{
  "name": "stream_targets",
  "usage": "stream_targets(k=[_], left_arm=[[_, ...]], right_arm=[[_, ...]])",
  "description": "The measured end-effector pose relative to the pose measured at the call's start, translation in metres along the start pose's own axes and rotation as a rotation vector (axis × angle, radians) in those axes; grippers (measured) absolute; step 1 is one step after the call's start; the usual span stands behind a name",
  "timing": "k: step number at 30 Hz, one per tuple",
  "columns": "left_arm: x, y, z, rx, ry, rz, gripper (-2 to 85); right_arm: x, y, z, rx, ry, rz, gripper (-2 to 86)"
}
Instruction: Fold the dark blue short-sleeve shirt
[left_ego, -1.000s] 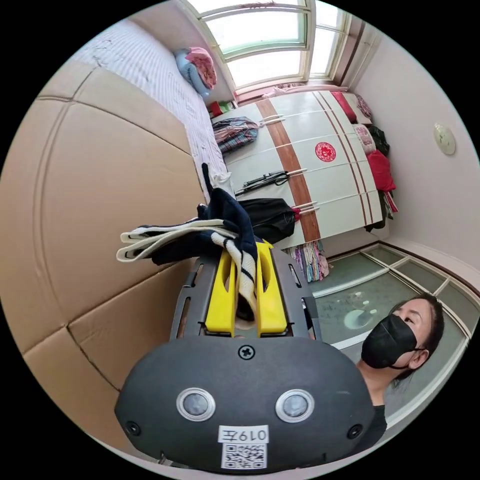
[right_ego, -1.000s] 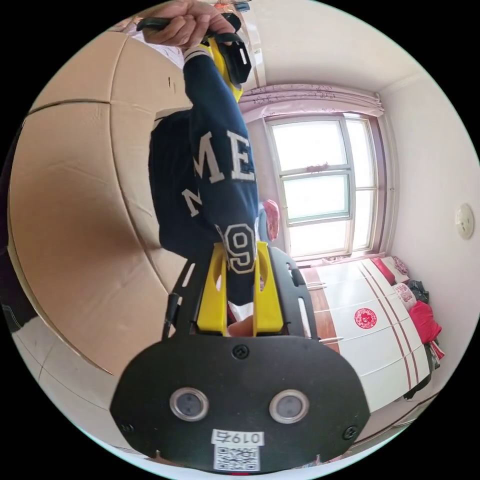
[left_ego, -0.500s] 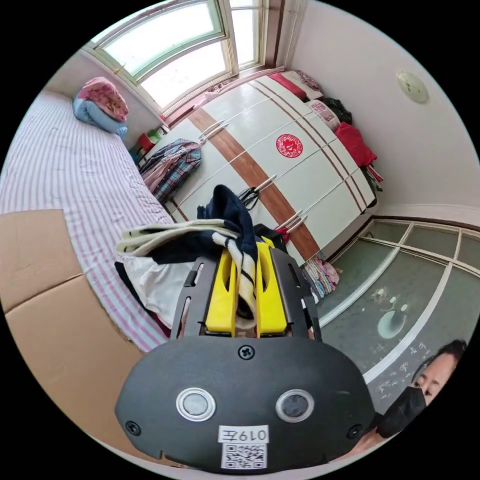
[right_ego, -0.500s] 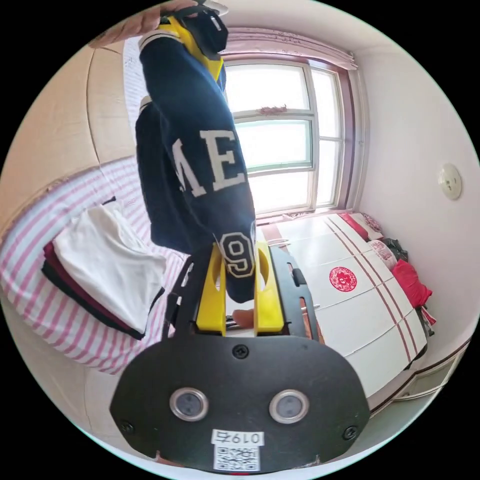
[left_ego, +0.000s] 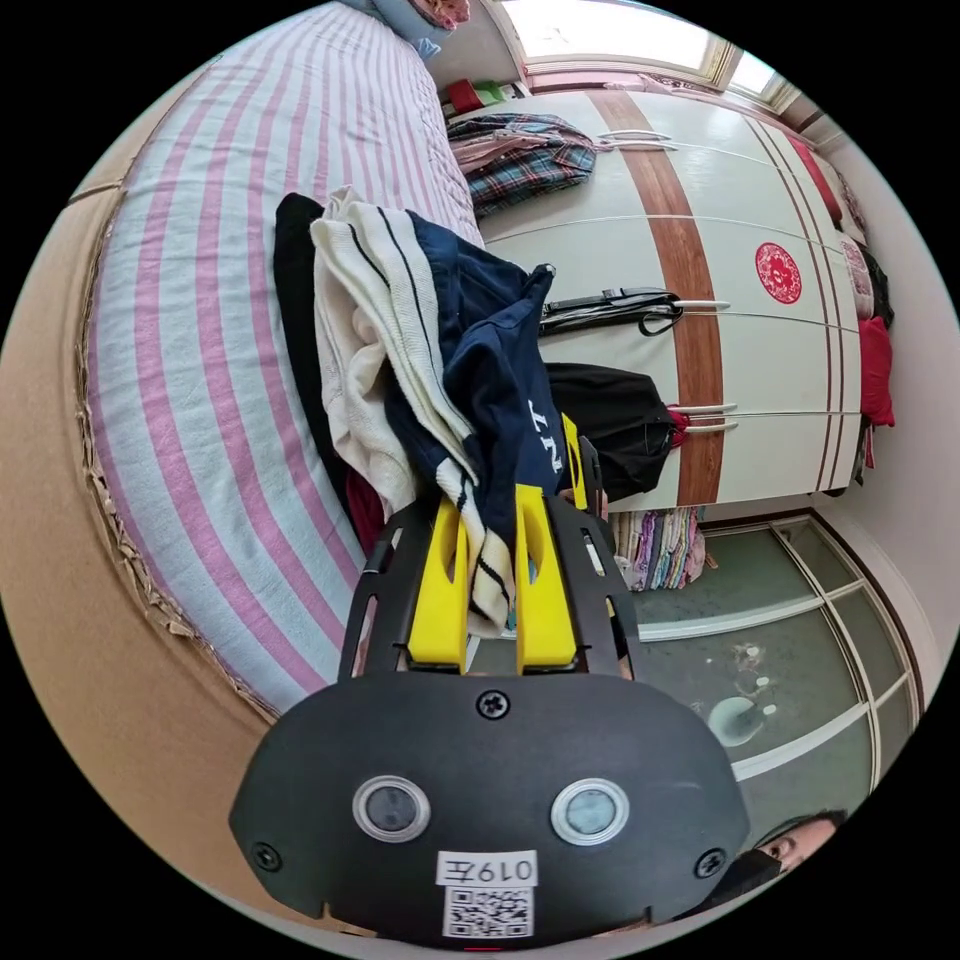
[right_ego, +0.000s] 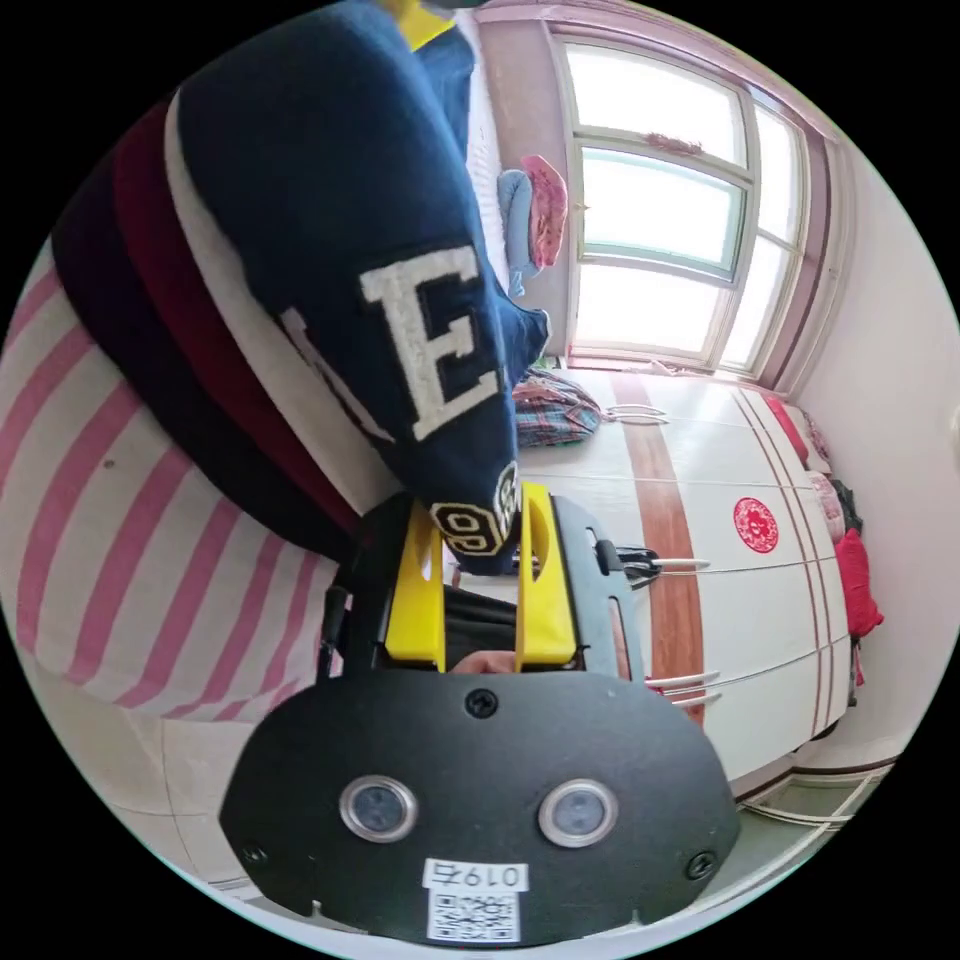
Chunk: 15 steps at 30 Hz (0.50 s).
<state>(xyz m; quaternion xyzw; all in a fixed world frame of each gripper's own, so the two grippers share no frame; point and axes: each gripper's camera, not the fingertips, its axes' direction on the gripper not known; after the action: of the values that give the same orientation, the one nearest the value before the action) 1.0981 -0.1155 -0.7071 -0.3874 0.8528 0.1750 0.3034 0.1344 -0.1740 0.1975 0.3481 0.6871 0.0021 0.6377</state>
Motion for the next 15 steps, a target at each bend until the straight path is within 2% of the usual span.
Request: stream_targets(k=[3, 7, 9, 12, 14, 15], left_arm=[[0.006, -0.008, 0.002, -0.019, -0.028, 0.016, 9.6], [0.012, -0.005, 0.003, -0.078, -0.097, 0.035, 9.9], [0.014, 0.005, -0.002, -0.066, -0.103, 0.039, 9.3], [0.024, 0.029, -0.017, 0.012, -0.194, 0.081, 7.3], [0.046, 0.051, -0.033, 0.181, -0.311, 0.178, 4.3], [0.053, 0.055, -0.034, 0.209, -0.326, 0.213, 3.8]], right_arm=[[0.003, 0.024, 0.017, -0.083, 0.012, -0.035, 10.8], [0.013, 0.076, 0.034, -0.172, -0.038, 0.063, 6.7], [0.031, 0.095, 0.037, -0.184, -0.072, 0.202, 3.0], [0.079, 0.115, 0.045, -0.153, -0.257, 0.482, -0.3], [0.118, 0.122, 0.053, -0.053, -0.464, 0.693, -0.8], [0.125, 0.122, 0.055, -0.023, -0.516, 0.732, -0.8]])
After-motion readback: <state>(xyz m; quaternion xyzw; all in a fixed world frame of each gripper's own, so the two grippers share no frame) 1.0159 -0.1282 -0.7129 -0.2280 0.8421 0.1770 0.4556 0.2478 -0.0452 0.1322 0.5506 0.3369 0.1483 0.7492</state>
